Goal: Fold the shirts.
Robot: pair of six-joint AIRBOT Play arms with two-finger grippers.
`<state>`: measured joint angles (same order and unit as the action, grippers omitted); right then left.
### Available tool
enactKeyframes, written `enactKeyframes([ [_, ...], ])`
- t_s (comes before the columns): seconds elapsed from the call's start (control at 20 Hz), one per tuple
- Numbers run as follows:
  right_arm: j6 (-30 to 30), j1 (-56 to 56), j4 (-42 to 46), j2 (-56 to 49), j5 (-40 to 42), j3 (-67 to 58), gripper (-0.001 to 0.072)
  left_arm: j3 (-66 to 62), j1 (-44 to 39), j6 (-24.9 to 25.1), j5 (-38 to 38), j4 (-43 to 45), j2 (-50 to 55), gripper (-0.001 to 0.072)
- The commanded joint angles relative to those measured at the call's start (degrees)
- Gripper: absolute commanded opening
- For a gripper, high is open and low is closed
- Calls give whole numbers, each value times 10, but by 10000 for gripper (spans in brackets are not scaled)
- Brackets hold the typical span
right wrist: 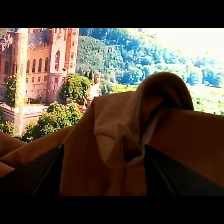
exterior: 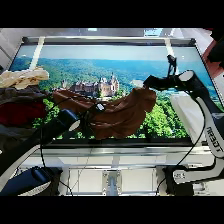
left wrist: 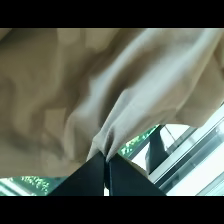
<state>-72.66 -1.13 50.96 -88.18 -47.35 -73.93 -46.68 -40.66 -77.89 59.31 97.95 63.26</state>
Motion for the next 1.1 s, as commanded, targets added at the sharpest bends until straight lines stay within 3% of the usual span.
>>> enactKeyframes([
  [0.0,14,22,-28,-47,61,2,455,-1,0,-3,5,17,0,12],
  [0.1,28,21,-27,-49,60,0,23,-1,0,-4,4,36,0,12],
  [0.2,38,15,-16,-42,39,-24,24,-1,0,-9,8,104,-1,11],
  [0.35,35,-5,33,7,-27,-96,23,-15,7,-124,59,369,-5,12],
  [0.45,31,-24,71,69,-89,-141,23,-54,34,-155,109,490,-23,12],
  [0.7,-7,-38,194,269,-221,-210,22,-221,82,-143,121,534,-128,11],
  [0.9,-41,-39,207,412,-208,-273,20,-395,82,-89,124,533,-179,11],
  [1.05,-43,-39,193,444,-181,-333,20,-483,81,-32,109,502,-179,10],
])
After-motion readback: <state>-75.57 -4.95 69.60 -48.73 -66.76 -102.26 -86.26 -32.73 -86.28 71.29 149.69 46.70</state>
